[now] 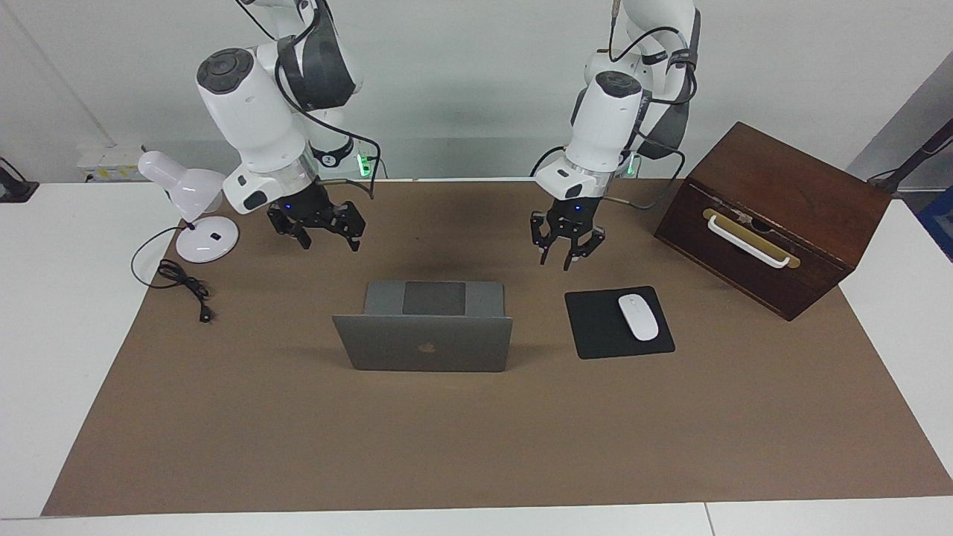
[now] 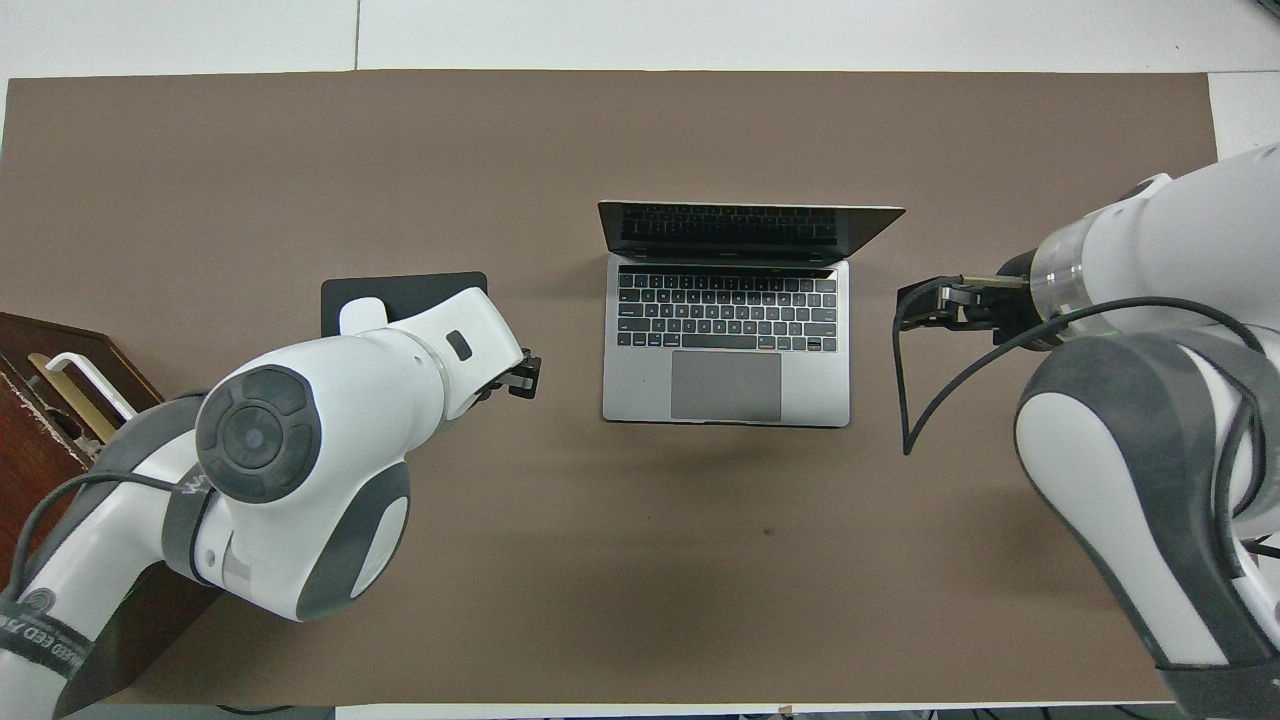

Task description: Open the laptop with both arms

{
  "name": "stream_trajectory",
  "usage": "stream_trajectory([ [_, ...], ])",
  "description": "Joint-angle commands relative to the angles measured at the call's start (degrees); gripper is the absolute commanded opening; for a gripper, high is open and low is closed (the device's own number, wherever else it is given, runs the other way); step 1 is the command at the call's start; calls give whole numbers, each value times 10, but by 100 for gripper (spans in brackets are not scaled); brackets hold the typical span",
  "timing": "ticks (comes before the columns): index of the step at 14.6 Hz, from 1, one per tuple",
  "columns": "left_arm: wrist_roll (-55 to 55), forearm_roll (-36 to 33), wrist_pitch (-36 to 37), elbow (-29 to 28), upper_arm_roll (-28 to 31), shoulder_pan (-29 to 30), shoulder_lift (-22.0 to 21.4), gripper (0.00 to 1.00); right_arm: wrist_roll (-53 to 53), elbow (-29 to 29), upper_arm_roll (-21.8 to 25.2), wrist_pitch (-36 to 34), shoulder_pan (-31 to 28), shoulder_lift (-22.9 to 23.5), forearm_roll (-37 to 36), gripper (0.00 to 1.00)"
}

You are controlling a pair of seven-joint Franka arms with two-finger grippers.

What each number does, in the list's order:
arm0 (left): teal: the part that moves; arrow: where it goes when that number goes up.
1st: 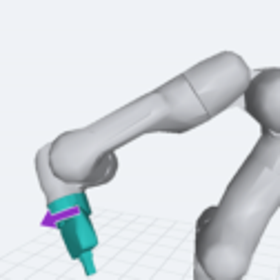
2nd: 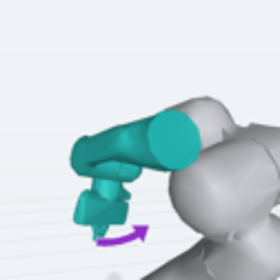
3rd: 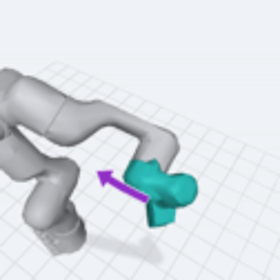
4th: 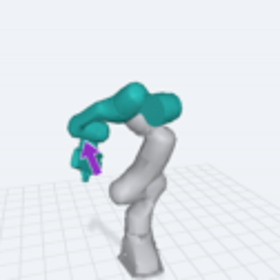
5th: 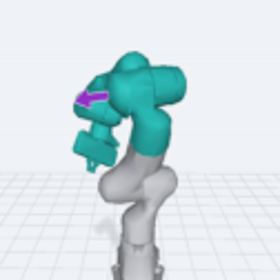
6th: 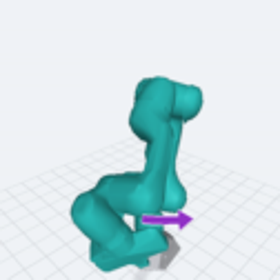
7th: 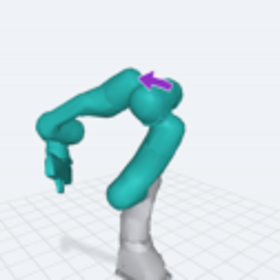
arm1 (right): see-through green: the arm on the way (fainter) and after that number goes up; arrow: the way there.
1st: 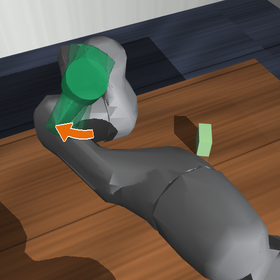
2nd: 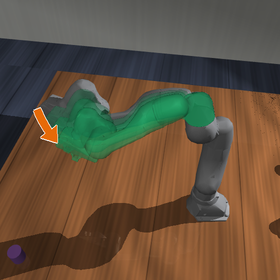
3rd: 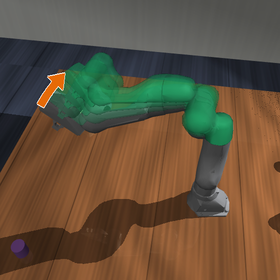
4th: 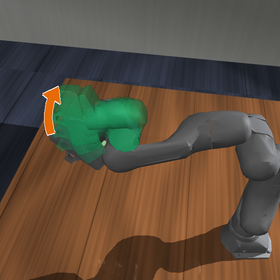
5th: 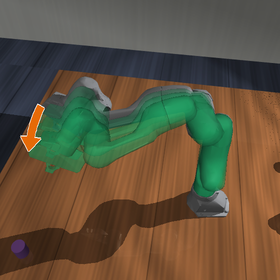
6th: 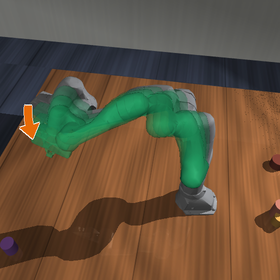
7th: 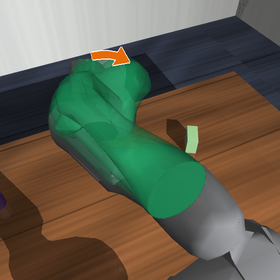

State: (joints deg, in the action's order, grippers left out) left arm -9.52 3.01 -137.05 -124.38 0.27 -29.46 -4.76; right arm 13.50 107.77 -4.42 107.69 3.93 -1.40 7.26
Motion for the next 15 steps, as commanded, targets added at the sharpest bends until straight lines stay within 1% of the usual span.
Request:
stream_trajectory([
  [1,41,5,60,1,-4,26,-34,100,-45,-50,-7,-55,-20,15,-17,100],
  [3,86,5,98,2,-2,51,-52,100,-46,-92,-9,-92,-21,34,-42,100],
  [4,105,5,120,5,-2,62,-61,100,-47,-106,-16,-106,-40,41,-46,100],
  [5,107,5,148,8,-2,68,-71,100,-51,-115,-32,-110,-57,48,-48,100],
  [6,107,5,174,12,-1,71,-78,100,-60,-125,-37,-111,-60,49,-53,100],
  [11,108,4,274,24,-2,131,-118,100,-88,-169,-30,-114,-60,75,-64,100],
  [13,108,4,288,37,-2,156,-122,100,-88,-170,-21,-143,-53,60,-63,100],
  [14,108,4,288,40,-2,168,-122,100,-88,-168,-21,-160,-52,41,-62,100],
  [15,105,1,288,44,-1,178,-120,100,-88,-169,-20,-175,-52,33,-58,100],
])
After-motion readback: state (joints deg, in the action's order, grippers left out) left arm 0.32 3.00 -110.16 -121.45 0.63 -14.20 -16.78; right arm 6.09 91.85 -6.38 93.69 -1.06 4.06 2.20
